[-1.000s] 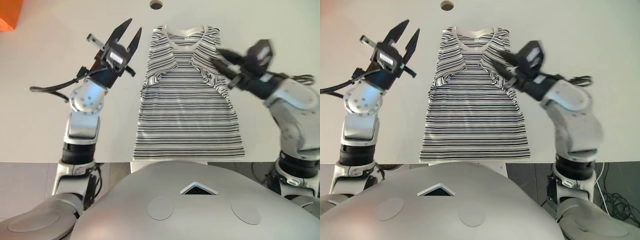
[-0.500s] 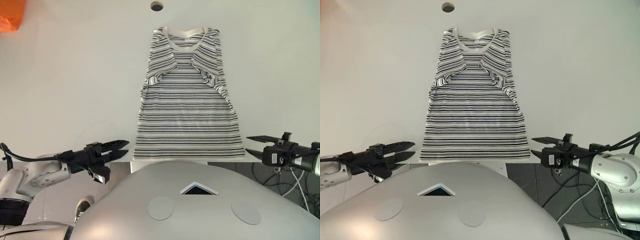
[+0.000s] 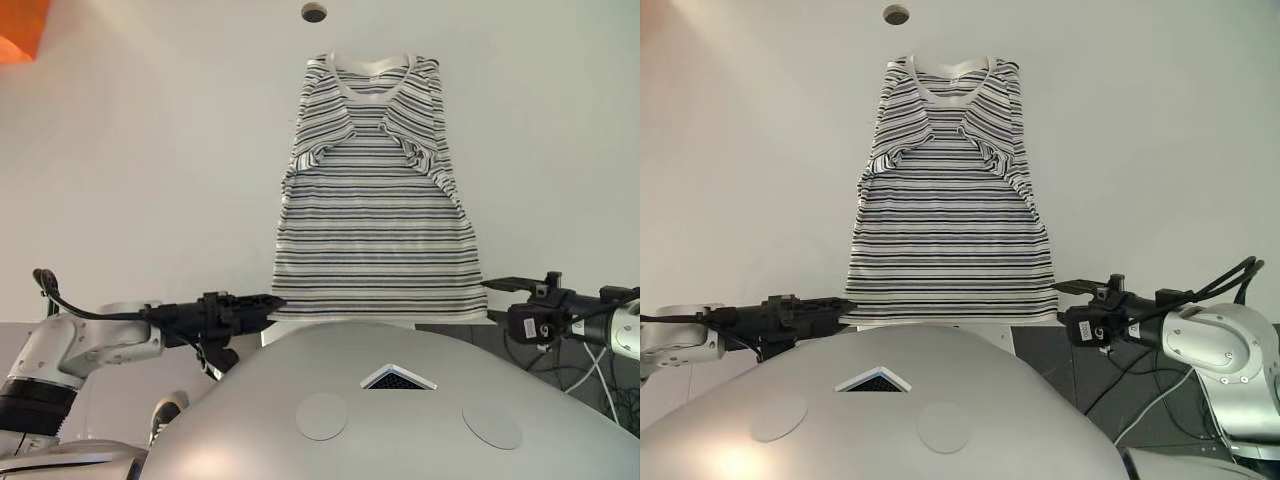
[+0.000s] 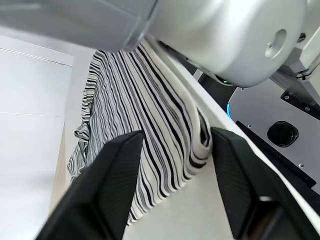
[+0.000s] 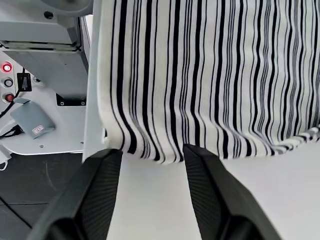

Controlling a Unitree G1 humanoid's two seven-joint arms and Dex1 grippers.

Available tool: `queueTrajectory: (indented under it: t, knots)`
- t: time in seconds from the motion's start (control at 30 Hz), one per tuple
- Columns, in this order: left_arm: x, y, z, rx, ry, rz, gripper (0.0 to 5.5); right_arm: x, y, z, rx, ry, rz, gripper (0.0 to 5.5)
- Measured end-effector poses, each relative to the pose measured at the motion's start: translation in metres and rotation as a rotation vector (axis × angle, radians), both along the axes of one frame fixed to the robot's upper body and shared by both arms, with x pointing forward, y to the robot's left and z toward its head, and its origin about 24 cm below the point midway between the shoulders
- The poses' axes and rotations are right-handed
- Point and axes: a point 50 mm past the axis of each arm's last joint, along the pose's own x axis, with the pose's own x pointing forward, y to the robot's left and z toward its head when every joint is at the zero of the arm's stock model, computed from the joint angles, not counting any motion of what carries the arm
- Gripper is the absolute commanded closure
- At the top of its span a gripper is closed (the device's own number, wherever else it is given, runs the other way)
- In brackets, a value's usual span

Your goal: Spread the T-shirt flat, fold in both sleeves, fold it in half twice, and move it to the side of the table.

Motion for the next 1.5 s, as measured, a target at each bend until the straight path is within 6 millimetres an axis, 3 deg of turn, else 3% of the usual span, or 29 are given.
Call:
queueTrajectory:
  t: [0.1, 0.3, 0.53, 0.7, 1.03, 1.17, 1.33, 1.5]
  knots:
    - [0.002, -0.002, -0.001, 0.002, -0.003, -0.005, 3.06, 0.003, 0.003, -0.002, 0.000, -0.004, 0.018, 3.24]
    - [0.008, -0.001, 0.000, 0.036, 0.001, 0.018, 4.04, 0.008, 0.009, -0.004, 0.014, -0.015, 0.049, 3.24]
    - [0.016, -0.004, -0.001, 0.075, -0.002, 0.027, 5.43, 0.007, 0.011, -0.006, 0.011, 0.017, 0.077, 4.57]
    - [0.015, -0.005, -0.003, 0.073, 0.007, 0.028, 5.50, 0.005, 0.010, -0.007, 0.006, 0.029, 0.077, 5.48]
    - [0.016, -0.007, 0.000, 0.033, 0.019, 0.047, 5.50, 0.008, 0.011, -0.004, 0.045, 0.025, 0.048, 5.48]
    - [0.029, -0.014, 0.026, -0.111, 0.060, 0.167, 5.50, 0.014, 0.013, 0.010, 0.155, -0.019, 0.002, 5.48]
    - [0.042, -0.003, 0.061, -0.226, 0.220, 0.314, 5.50, 0.018, 0.011, 0.041, 0.362, -0.073, -0.058, 5.48]
    - [0.038, 0.007, 0.080, -0.349, 0.371, 0.383, 5.50, 0.016, 0.002, 0.057, 0.436, -0.136, -0.097, 5.48]
